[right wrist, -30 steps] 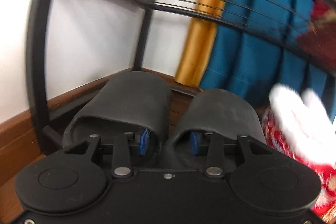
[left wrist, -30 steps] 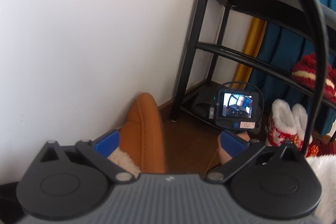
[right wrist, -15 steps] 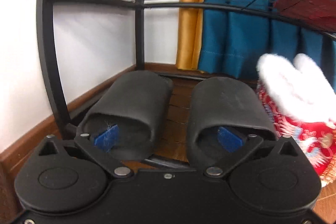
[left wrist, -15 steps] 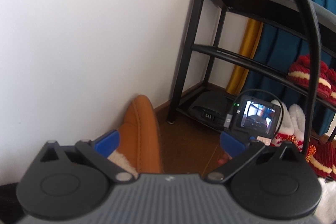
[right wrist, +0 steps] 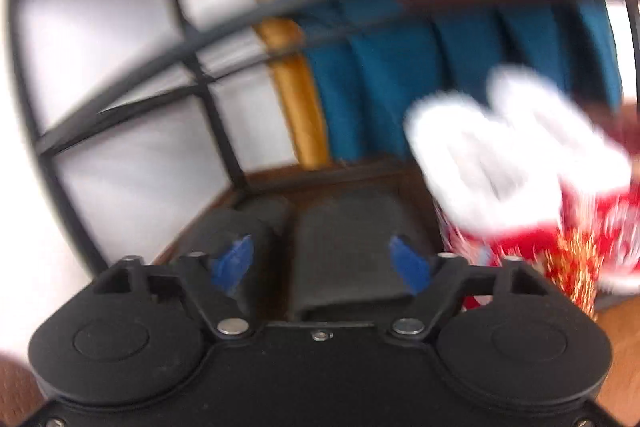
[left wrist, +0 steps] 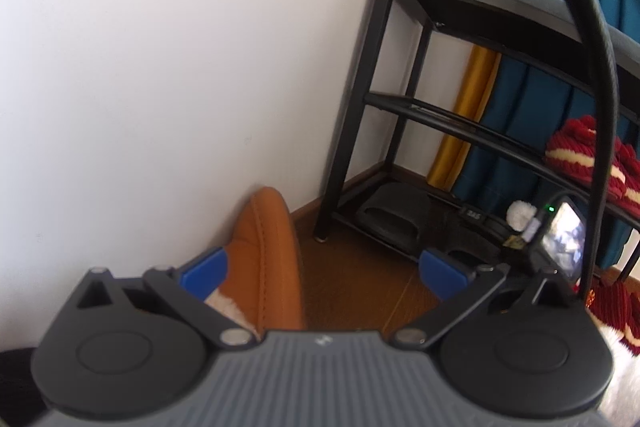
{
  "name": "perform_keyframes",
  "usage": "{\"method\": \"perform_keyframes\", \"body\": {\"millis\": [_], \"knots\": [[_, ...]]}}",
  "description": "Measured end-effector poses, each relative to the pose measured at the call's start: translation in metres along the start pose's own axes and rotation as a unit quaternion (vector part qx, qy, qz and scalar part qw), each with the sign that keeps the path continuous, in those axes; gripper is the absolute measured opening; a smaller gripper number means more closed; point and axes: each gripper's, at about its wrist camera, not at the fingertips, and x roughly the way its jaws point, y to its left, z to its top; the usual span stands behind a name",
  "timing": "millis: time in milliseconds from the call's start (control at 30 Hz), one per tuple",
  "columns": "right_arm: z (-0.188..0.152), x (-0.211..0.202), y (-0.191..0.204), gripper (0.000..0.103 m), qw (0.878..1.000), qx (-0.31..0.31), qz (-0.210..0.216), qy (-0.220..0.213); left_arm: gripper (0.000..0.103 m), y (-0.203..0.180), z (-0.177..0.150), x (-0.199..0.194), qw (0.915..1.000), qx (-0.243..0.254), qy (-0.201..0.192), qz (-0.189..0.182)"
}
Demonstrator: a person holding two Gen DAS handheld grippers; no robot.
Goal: Organize scattered shoes
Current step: 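Open the right tool to release the black slides on the shelf, then withdraw the right tool back out of the shoe rack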
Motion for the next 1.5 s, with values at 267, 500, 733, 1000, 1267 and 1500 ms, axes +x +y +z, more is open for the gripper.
{"method": "perform_keyframes", "body": {"millis": [267,500,733,1000,1267,1500], "knots": [[0.007,0.014,-0.021,0.089,0.996,0.083,0.004,-0.018,0.103,-0.004,-0.004,0.005,0.9999,0.009,0.005,-0.001],[0.016,0.047,-0.017,0.103,0.996,0.081,-0.033,-0.013,0.103,-0.002,-0.004,0.011,0.9999,0.003,0.010,0.002],[0.009,0.054,-0.001,0.103,1.000,0.028,-0.014,0.005,0.103,-0.002,-0.004,0.011,1.0000,-0.001,0.009,0.001],[0.005,0.058,0.014,0.103,1.000,-0.001,-0.015,0.005,0.103,-0.004,-0.005,0.010,1.0000,0.004,0.008,0.000],[0.009,0.050,0.013,0.103,0.999,-0.037,-0.009,0.004,0.103,-0.003,-0.005,0.011,1.0000,0.005,0.008,0.002],[0.009,0.017,0.024,0.103,0.995,-0.095,-0.027,-0.008,0.103,-0.003,-0.005,0.011,0.9999,0.012,0.005,0.005]]}}
